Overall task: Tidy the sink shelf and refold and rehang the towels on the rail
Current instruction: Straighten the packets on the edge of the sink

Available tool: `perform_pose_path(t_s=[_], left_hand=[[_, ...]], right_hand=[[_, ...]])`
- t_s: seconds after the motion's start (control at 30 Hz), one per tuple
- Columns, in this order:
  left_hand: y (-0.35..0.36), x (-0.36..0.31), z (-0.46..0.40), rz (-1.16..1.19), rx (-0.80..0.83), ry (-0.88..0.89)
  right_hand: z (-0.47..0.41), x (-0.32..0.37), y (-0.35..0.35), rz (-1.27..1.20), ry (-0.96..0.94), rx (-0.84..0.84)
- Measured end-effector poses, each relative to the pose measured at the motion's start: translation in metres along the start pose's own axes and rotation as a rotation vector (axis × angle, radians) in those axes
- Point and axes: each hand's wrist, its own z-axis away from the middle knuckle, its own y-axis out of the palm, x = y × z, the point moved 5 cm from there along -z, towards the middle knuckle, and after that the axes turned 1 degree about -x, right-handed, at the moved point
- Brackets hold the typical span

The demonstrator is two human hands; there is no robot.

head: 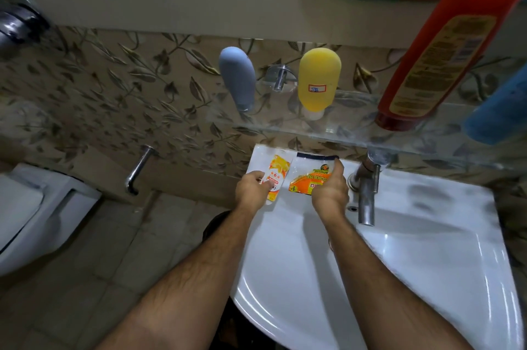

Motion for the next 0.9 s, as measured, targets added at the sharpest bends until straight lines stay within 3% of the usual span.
perform_pose_path(t_s=[0.23,0.33,0.67,0.9], left_hand=[[-0.038,0.016,0.013,0.485,0.126,-0.114],[-0.070,0.037,0.009,0.555,0.188,-0.104],[-0.196,0.132,-0.029,0.610,0.169,-0.102],[-0.228,0.187,-0.062,0.601,0.088,-0.164]], right_hand=[[0.043,0.009,0.015,-0.496,0.144,0.032],[0.072,0.030,0.030,-0.625,0.124,0.062],[0.177,0.103,0.131,-0.691,0.108,0.134],[0.190,0.107,0.210,-0.592,0.118,0.202]])
